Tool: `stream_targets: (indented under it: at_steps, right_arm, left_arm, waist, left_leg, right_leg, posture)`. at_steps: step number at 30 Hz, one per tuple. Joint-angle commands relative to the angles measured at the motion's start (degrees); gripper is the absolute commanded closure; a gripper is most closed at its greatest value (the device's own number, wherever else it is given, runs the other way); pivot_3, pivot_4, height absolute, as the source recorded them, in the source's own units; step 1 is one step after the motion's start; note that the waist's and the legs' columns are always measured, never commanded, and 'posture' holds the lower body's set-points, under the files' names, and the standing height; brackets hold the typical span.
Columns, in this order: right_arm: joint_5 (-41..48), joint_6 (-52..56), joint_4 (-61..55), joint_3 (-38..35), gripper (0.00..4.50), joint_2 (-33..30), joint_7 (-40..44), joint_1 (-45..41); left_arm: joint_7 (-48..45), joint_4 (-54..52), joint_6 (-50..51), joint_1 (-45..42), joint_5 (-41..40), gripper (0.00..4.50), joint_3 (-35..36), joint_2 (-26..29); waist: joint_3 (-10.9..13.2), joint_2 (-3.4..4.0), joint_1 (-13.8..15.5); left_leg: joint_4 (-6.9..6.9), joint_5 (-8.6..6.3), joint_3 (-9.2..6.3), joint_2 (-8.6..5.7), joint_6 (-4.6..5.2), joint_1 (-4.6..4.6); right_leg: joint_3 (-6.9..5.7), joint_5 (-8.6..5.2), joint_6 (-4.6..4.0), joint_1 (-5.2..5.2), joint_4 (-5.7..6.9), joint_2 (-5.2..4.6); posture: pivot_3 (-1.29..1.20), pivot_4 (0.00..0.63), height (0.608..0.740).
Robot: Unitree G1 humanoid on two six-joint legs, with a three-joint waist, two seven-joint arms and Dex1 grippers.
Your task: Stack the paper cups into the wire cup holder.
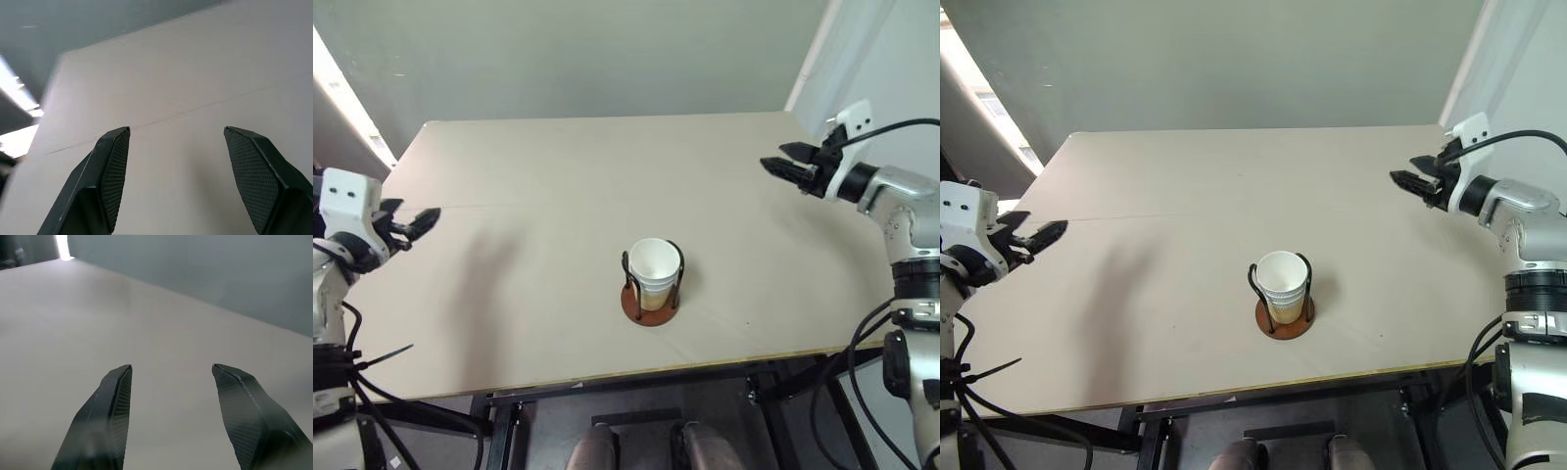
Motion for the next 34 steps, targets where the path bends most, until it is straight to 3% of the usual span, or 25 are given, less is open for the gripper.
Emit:
stream_targets:
  at_steps: [1,3,14,34]
  right_arm:
    - [-1.66,-3.06,2.02,-3.98,1.81,1.04,-8.06,-2.02]
    - [-2.75,-4.05,2.62,-4.09,1.81,1.38,-10.03,-1.97]
    - [-4.37,-6.78,7.46,-8.01,1.81,5.22,-23.34,-3.83]
    - [-4.74,-7.08,10.67,-9.31,1.81,7.5,-27.01,-3.29]
  left_arm:
    - [6.36,4.09,-3.36,-3.29,2.52,1.23,0.92,-0.15]
    - [7.6,5.45,-4.51,-3.95,3.08,1.23,0.64,-0.53]
    - [15.93,7.45,-6.13,-6.24,4.06,1.23,0.81,-2.85]
    - [18.1,5.12,-3.29,-6.28,5.05,1.23,-1.56,-5.33]
  waist:
    - [0.0,0.0,-0.02]
    - [0.0,0.0,-0.06]
    - [0.02,-0.01,-0.06]
    - [0.03,-0.03,-0.07]
  left_leg:
    - [0.0,0.0,-0.02,0.0,-0.01,0.0]
    - [-0.04,-0.03,-0.01,0.0,-0.06,-0.03]
    - [-0.07,-0.14,-0.02,0.01,-0.23,-0.18]
    - [-0.12,-0.17,-0.01,0.01,-0.26,-0.19]
  right_leg:
    - [-0.01,0.07,0.1,-0.01,0.0,0.0]
    - [0.0,0.3,0.49,-0.04,-0.08,0.01]
    - [-0.01,0.3,0.5,-0.22,-0.12,0.05]
    - [-0.02,0.3,0.49,-0.26,-0.11,0.05]
  posture:
    - [0.0,0.15,0.74]
    - [0.0,0.15,0.74]
    - [0.0,0.15,0.74]
    - [0.0,0.15,0.74]
